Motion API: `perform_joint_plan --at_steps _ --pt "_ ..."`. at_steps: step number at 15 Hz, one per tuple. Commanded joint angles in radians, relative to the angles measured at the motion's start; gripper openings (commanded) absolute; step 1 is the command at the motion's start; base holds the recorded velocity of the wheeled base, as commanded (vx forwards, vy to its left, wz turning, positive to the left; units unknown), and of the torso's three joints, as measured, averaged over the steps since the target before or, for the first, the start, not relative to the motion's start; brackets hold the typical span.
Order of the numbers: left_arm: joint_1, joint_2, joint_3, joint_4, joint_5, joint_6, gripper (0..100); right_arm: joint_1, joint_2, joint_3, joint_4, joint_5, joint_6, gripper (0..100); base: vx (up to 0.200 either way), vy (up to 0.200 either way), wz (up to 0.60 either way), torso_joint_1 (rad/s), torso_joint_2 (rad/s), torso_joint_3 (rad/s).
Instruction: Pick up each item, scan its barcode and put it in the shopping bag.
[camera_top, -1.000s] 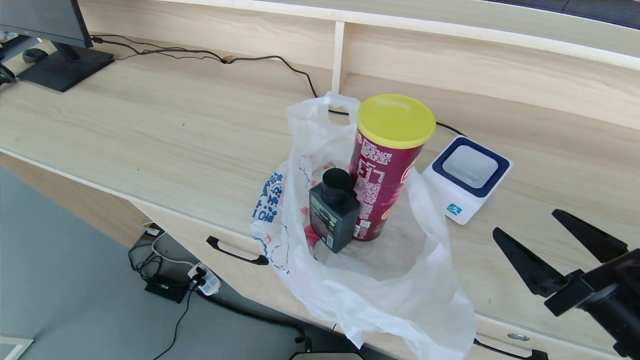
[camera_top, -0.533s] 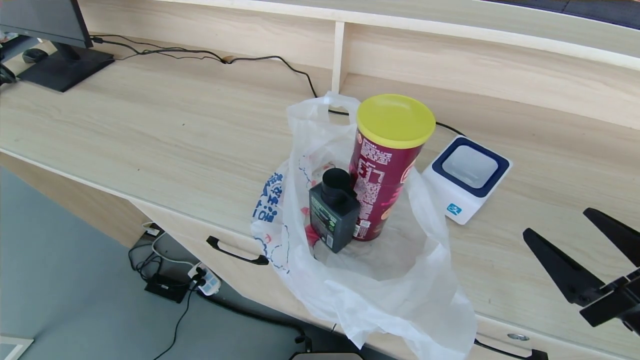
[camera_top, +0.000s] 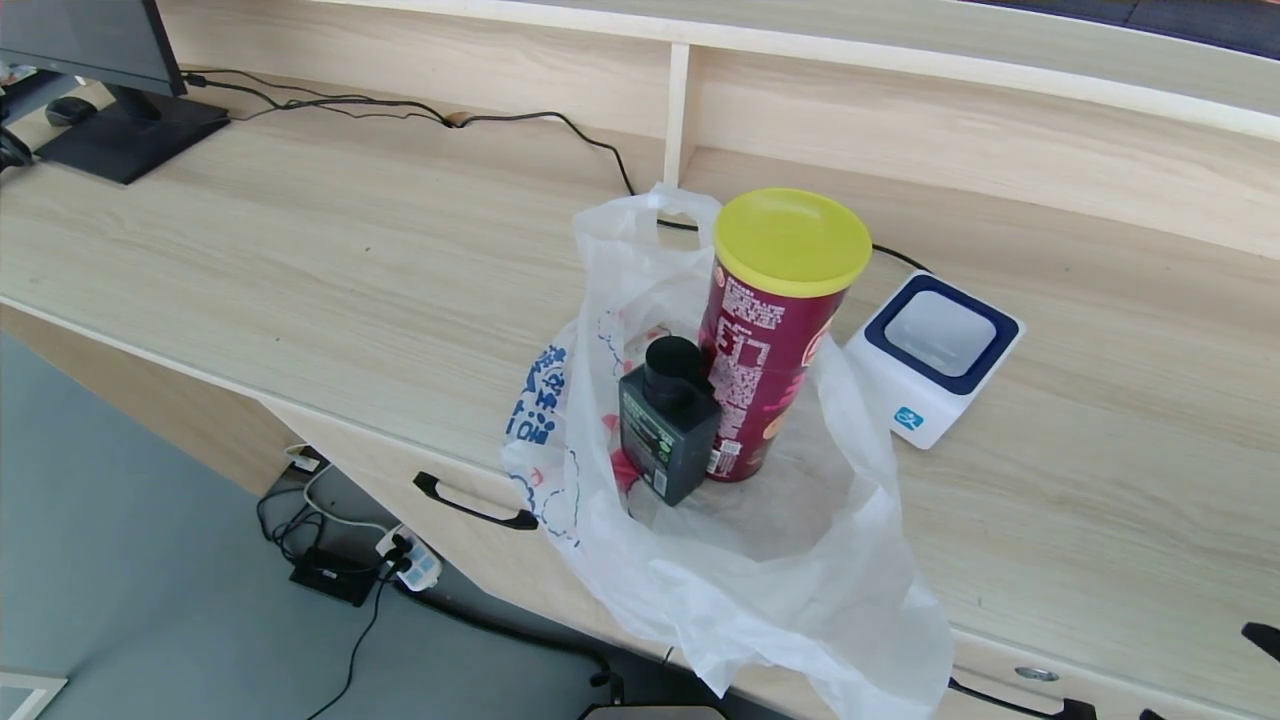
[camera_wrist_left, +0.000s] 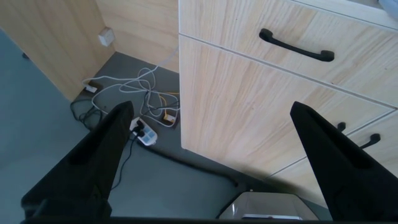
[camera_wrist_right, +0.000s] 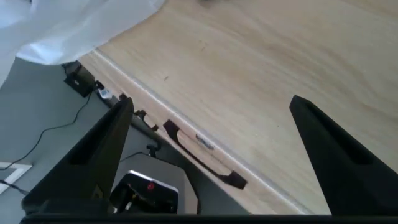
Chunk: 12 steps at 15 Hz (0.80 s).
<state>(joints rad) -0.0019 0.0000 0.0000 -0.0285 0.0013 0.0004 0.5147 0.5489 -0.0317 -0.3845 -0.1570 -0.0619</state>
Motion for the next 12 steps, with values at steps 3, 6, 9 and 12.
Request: perform_joint_plan --at_steps 3,6,9,12 --pt "0.0 0.002 0.0 -0.001 0.0 0.001 100 -0.002 -0.549 -0.091 0.588 0.113 0.007 100 0.0 0.0 0.0 0.0 0.0 0.0" --pt "0.0 0.002 0.0 -0.001 0.0 0.001 100 -0.001 -0.549 -0.094 0.592 0.217 0.033 100 0.0 0.0 0.0 0.0 0.0 0.0" --pt "0.0 0.002 0.0 -0.001 0.0 0.0 100 0.005 -0.549 -0.094 0.592 0.26 0.03 100 0.0 0.0 0.0 0.0 0.0 0.0" --pt "0.0 0.002 0.0 -0.001 0.0 0.0 100 0.047 -0.549 -0.096 0.595 0.353 0.039 100 0.0 0.0 0.0 0.0 0.0 0.0"
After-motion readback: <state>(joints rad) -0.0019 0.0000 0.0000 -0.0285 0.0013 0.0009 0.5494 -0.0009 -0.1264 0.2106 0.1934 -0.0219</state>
